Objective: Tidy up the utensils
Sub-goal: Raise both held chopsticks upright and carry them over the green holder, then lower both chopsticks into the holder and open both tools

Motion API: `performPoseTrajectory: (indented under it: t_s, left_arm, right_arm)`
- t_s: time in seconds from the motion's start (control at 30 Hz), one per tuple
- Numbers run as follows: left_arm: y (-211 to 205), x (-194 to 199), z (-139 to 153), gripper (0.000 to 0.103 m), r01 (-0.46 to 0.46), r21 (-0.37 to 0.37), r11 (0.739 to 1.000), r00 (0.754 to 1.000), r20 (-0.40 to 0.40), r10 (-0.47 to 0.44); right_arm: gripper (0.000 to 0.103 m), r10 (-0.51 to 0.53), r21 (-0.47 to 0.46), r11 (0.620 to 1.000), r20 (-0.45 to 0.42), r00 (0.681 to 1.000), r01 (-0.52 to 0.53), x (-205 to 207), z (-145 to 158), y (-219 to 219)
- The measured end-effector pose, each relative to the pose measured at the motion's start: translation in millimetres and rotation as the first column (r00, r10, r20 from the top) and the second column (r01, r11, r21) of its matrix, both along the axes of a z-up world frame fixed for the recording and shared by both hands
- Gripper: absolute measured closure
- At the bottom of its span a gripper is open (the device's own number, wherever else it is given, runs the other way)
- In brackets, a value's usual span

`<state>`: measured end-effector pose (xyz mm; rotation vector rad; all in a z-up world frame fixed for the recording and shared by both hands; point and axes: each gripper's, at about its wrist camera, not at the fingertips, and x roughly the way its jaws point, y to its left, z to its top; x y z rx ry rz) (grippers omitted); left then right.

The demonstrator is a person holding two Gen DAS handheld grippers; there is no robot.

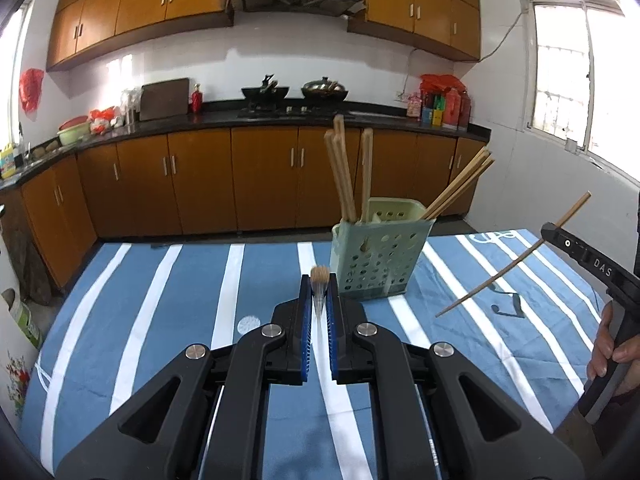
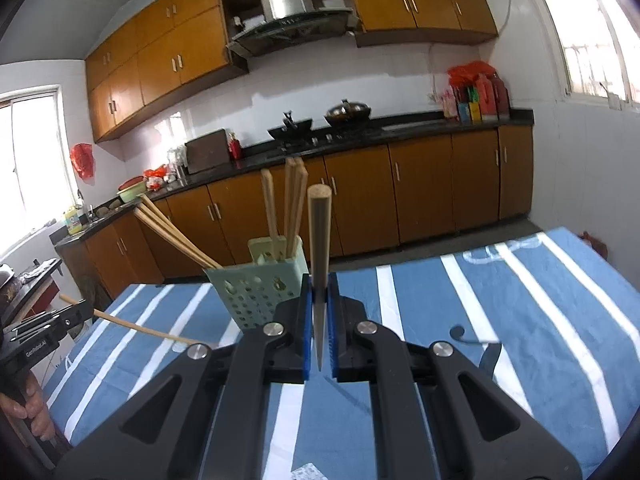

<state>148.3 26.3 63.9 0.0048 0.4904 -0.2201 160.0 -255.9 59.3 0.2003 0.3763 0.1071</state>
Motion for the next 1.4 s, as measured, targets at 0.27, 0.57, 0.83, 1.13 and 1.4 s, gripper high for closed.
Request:
performPoseTrajectory:
  t_s: [0.27, 0.57, 0.83, 1.13, 1.4]
  left_arm:
    - [-7.4, -13.6, 53.2, 0.096, 0.051, -0.011, 0.999, 0.992, 0.119, -0.050]
    - [-31.8, 0.5, 113.7, 0.096, 0.068, -0.061, 0.996, 0.960, 0.277, -0.049]
    - [-48.4, 42.4, 126.6, 0.096, 0.018, -0.095, 0.995, 0.947, 0.322, 0.014]
    - [-49.3, 79.2, 95.0, 0.096, 0.005, -0.115, 0.993, 0.963, 0.269, 0.027]
    - [-53.9, 92.2, 79.3, 0.096, 0.019, -0.114, 0.993, 0.974, 0.228, 0.008]
  right_arm:
    - [0.095, 0.069, 0.002, 0.998, 0.124, 0.990, -0.070, -21.2, 66.6, 3.9]
    - [0.095, 0.106, -0.017, 0.994, 0.209, 0.972, -0.105, -12.0, 126.1, 13.9]
    - [0.095, 0.105, -0.039, 0.994, 0.131, 0.986, -0.101, 47.2, 126.9, 26.2]
    - [0.095, 0.115, -0.046, 0.992, 0.013, 0.993, -0.114, 103.7, 95.3, 36.0]
    - [0.095, 0.114, -0.064, 0.991, -0.008, 0.993, -0.114, 119.8, 81.4, 42.0]
